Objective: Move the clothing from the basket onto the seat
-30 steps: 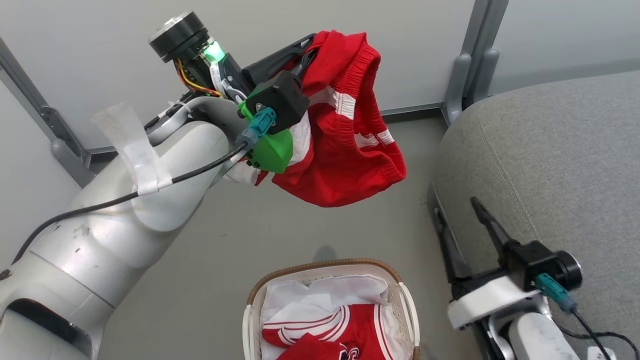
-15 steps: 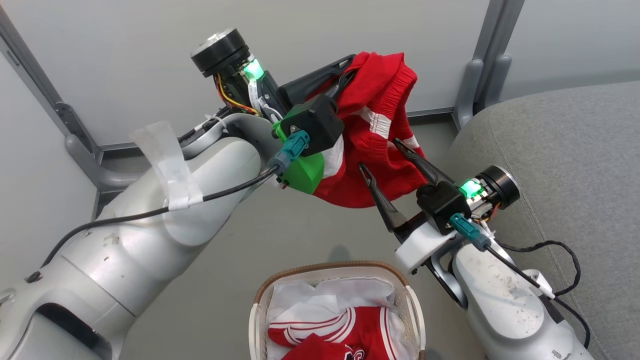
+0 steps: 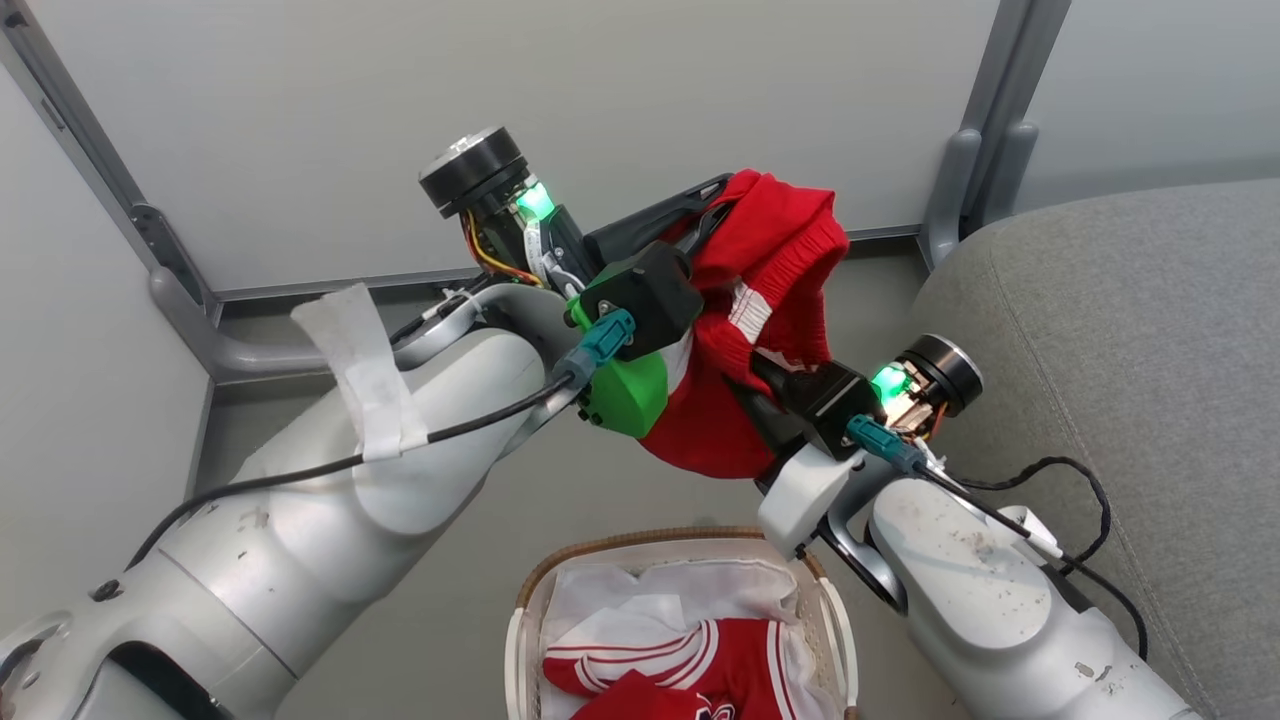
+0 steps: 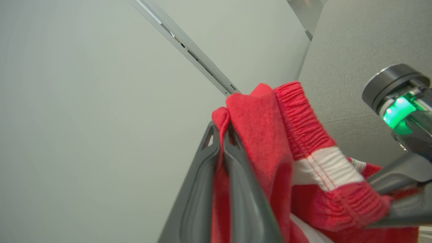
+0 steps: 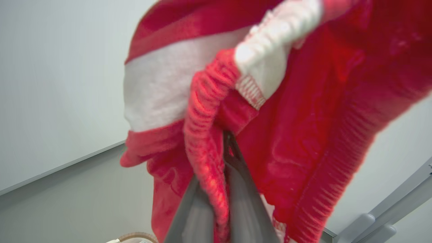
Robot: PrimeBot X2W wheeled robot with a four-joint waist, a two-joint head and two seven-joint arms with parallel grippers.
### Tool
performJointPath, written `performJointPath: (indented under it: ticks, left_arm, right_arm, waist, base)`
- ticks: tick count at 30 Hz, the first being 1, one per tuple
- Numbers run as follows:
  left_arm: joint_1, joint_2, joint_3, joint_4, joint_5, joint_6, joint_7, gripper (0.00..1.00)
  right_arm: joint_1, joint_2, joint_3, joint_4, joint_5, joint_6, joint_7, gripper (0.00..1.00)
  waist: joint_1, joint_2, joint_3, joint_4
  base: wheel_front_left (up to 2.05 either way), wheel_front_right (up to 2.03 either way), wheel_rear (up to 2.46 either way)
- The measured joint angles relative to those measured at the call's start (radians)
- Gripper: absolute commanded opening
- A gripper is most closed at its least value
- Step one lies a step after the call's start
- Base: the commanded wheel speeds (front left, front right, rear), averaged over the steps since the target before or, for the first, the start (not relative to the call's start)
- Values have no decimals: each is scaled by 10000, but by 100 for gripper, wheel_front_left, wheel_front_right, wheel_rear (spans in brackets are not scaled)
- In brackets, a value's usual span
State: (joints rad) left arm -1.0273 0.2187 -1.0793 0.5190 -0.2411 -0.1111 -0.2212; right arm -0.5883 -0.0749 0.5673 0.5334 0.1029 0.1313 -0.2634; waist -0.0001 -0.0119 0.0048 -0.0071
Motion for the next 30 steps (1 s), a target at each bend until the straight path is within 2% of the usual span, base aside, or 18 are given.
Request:
performJointPath:
  ticks: [2,4,7,14,21,30]
  left_arm:
    - [209,59,40,31,-105,98,-35,21]
    - [590,82,125,88,-393,161,-100,34]
    - [1095,52,261,184,-694,337,-203,100]
    - [2387,-46,742,387,-1344,717,-368,100]
    - [3814,-213,1693,-150,-1902,754,-430,100]
    - [5157,-445,2543,-407,-1762,531,-428,100]
  right_arm:
    - [0,-23,-100,-157,38,0,0,0]
    - [2,-54,-313,-359,40,0,0,0]
    - [43,-92,-667,-537,81,0,0,0]
    - [291,-140,-1450,-970,15,0,2,0]
    - [608,-178,-2192,-1329,-73,0,2,0]
    - [896,-299,-2865,-1643,-205,0,2,0]
  waist:
    - [0,0,23,-14]
    - [0,0,48,-33]
    - [0,0,78,-52]
    - [0,0,166,-93]
    - [0,0,292,-129]
    - [0,0,511,-282]
  base:
    - [0,0,0]
    - [0,0,0]
    - [0,0,0]
    - [0,0,0]
    - [0,0,0]
    - [0,0,0]
